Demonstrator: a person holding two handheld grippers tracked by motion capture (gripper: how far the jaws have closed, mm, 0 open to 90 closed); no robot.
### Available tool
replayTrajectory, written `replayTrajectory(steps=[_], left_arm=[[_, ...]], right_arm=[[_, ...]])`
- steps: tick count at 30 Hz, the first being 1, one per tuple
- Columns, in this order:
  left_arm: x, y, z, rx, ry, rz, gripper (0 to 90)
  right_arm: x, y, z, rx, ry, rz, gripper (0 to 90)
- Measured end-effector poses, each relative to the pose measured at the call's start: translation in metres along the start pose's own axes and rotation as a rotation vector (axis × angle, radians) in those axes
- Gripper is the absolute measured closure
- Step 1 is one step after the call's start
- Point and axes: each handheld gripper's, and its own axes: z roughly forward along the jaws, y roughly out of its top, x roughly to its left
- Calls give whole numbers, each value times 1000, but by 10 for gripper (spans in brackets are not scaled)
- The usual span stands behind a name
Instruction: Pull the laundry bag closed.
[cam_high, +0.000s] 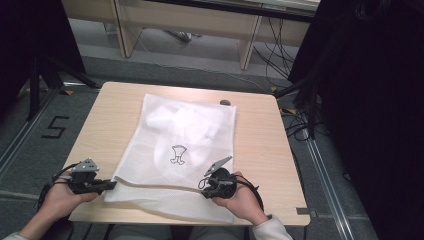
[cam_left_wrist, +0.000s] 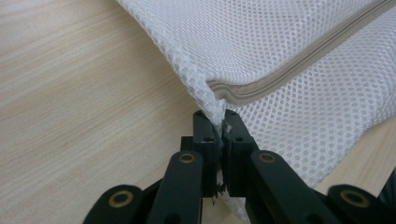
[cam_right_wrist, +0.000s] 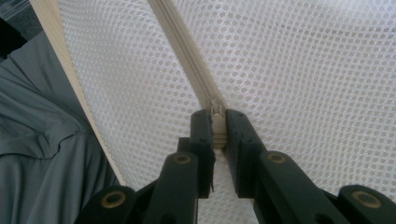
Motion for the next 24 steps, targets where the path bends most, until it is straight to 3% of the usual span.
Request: replayTrajectory(steps=[24], left_arm=[[0,0,0,0,0,-3,855]], right_arm=[[-6,-11,-6,1,-6,21,823]])
